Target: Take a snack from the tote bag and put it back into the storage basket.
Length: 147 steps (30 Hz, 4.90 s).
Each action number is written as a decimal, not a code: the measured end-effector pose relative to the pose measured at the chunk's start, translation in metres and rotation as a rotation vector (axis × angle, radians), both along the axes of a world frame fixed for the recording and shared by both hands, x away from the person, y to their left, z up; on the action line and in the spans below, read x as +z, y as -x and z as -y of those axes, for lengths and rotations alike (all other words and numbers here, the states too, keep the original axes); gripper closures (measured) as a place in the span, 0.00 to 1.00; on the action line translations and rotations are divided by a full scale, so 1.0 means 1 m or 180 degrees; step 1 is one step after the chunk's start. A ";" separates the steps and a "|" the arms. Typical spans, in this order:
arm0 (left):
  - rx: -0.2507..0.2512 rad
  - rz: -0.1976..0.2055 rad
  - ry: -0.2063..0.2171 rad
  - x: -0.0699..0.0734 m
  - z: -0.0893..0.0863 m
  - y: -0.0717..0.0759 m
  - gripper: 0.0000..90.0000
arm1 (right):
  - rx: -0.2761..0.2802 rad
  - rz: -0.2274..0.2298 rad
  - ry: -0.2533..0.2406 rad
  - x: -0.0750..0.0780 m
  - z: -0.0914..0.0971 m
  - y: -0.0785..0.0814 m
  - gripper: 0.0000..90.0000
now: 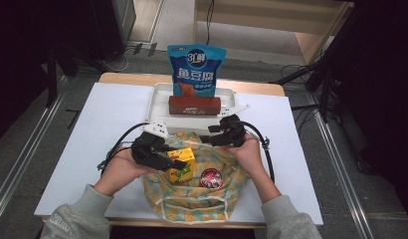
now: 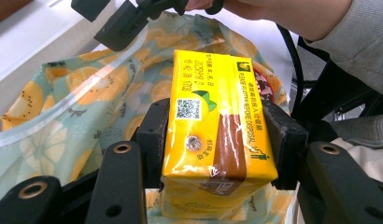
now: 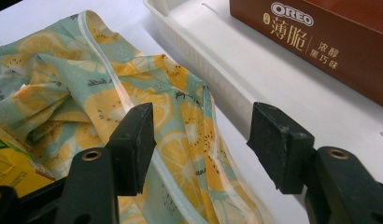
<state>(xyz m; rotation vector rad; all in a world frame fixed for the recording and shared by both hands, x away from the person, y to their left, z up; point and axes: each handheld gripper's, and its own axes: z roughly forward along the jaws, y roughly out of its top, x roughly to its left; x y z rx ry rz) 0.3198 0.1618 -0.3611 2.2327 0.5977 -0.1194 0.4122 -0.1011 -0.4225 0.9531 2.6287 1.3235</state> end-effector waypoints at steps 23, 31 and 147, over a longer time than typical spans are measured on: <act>0.0020 0.0046 0.0063 0.024 -0.002 -0.013 0.57 | 0.0038 0.0026 -0.0035 0.008 0.002 0.009 0.44; 0.0029 0.0041 0.0070 0.030 -0.005 -0.020 0.57 | 0.0076 0.0061 -0.0040 0.008 0.001 0.012 0.44; 0.1097 0.0529 0.0029 0.014 -0.065 -0.142 0.57 | 0.0107 0.0058 -0.0074 0.008 0.010 0.047 0.42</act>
